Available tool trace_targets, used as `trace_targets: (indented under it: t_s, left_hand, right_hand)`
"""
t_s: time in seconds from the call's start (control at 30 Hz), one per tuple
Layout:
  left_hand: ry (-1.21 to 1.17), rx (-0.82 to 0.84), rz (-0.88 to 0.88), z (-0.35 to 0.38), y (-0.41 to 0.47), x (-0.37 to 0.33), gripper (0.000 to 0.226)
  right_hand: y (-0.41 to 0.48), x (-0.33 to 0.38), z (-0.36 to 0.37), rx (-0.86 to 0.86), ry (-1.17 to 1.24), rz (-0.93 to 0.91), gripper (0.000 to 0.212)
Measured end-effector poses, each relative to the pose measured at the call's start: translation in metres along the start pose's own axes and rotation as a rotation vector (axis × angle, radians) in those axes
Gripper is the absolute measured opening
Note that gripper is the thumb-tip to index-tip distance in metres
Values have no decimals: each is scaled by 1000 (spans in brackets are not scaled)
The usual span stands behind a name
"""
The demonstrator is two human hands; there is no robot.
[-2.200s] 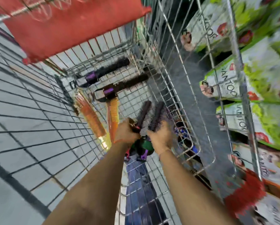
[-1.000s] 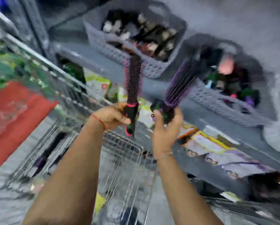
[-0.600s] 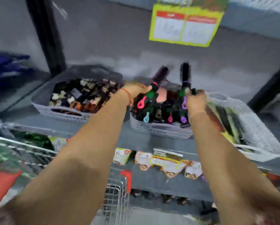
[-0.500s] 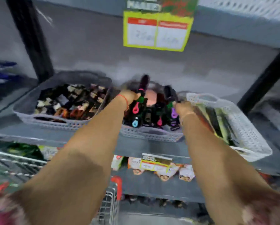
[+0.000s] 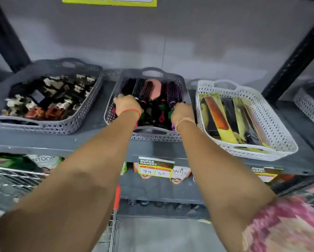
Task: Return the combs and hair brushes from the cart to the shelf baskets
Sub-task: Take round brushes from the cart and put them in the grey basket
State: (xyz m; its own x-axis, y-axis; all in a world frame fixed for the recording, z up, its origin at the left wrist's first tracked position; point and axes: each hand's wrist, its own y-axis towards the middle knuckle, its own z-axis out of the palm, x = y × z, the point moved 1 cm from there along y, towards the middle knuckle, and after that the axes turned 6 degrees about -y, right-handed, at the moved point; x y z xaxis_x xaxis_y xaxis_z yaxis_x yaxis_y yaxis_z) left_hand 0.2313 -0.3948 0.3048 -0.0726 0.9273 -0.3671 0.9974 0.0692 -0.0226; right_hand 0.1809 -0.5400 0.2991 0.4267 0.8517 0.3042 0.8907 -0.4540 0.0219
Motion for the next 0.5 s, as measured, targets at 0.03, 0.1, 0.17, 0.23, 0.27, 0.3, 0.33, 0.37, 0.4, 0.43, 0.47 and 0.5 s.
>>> trace_targets:
  t_s: [0.03,0.1,0.17,0.23,0.27,0.3,0.33,0.37,0.4,0.43,0.47,0.5]
  left_hand:
    - [-3,-18,18,0,-1,2,58]
    - [-88,-36,89,-9,-4,7,62]
    - [-415,-74,189,-29,-12,17,61]
    - [-864,-190,252,-53,-16,47,57]
    - [-1014,-307,275,-67,-19,75,49]
    - [-1106,-431,264,-78,-24,106,38]
    - [-1159,-549,204,-88,-30,141,32]
    - [-1221,-641,119,-94,-39,175,33]
    - [-1283,-688,34,-100,-53,208,36]
    - [-1303,-724,-69,-100,-60,239,37]
    - [-1293,-705,-165,-100,-73,266,38]
    - [-1226,-658,-287,-91,-80,301,38]
  right_hand:
    - [-1,1,1,0,-6,25,33]
    - [-5,5,-2,47,-26,37,38]
    - [-18,16,-14,45,-16,3,59]
    - [-40,46,-30,-132,72,-144,69]
    - [-55,70,-36,-228,182,-257,66]
    - [-71,96,-40,-297,311,-360,62]
    - [-90,126,-39,-327,424,-452,58]
    - [-109,153,-36,-314,508,-525,54]
    - [-129,180,-28,-261,568,-584,51]
    - [-147,203,-17,-192,599,-627,47]
    - [-164,223,-1,-118,608,-668,45]
    - [-181,243,20,-33,605,-711,44]
